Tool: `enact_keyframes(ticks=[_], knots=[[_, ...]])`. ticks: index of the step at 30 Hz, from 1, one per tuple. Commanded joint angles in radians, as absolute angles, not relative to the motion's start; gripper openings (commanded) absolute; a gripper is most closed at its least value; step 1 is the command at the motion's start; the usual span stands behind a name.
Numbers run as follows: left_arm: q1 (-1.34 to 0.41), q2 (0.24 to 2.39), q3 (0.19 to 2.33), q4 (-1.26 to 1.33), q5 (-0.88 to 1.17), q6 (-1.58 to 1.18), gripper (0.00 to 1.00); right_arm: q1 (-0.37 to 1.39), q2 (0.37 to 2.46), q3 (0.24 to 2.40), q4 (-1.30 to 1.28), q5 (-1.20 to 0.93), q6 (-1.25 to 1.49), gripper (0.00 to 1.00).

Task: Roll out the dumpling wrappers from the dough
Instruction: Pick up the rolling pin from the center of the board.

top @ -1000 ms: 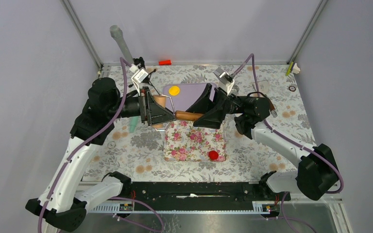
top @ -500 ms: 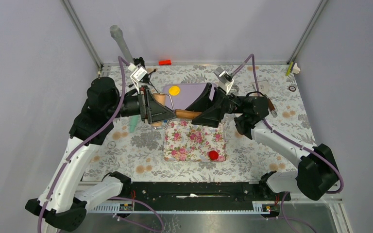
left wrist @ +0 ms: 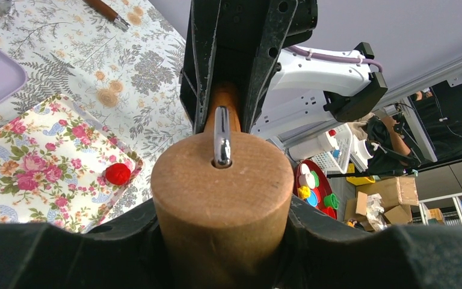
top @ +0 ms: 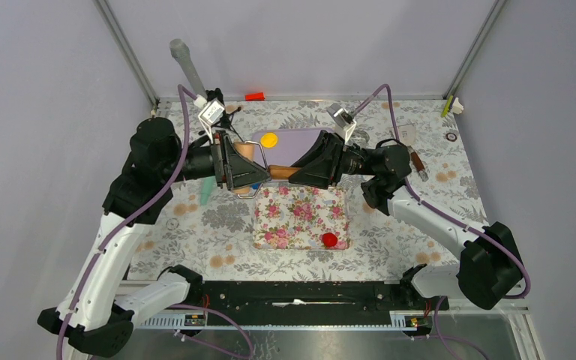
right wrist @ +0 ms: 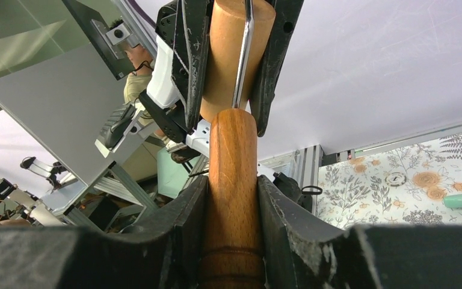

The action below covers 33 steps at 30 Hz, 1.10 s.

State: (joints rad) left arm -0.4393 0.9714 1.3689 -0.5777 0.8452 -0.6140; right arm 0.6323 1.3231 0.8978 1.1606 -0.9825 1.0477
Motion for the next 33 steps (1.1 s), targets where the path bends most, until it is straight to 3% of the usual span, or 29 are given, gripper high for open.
enact_keyframes(ticks=[1, 6, 9, 33], knots=[[-0.437, 0.972, 1.419, -0.541, 0.791, -0.602, 0.00, 0.644, 1.308, 0.914, 1.250, -0.986, 1.059, 0.32], [-0.437, 0.986, 1.419, -0.548, 0.781, -0.605, 0.00, 0.646, 1.323, 0.910, 1.287, -0.982, 1.088, 0.58], [-0.436, 0.995, 1.417, -0.549, 0.773, -0.606, 0.00, 0.646, 1.332, 0.911, 1.306, -0.984, 1.103, 0.63], [-0.428, 1.036, 1.449, -0.633, 0.741, -0.647, 0.00, 0.645, 1.332, 0.858, 1.349, -0.876, 1.070, 0.56]])
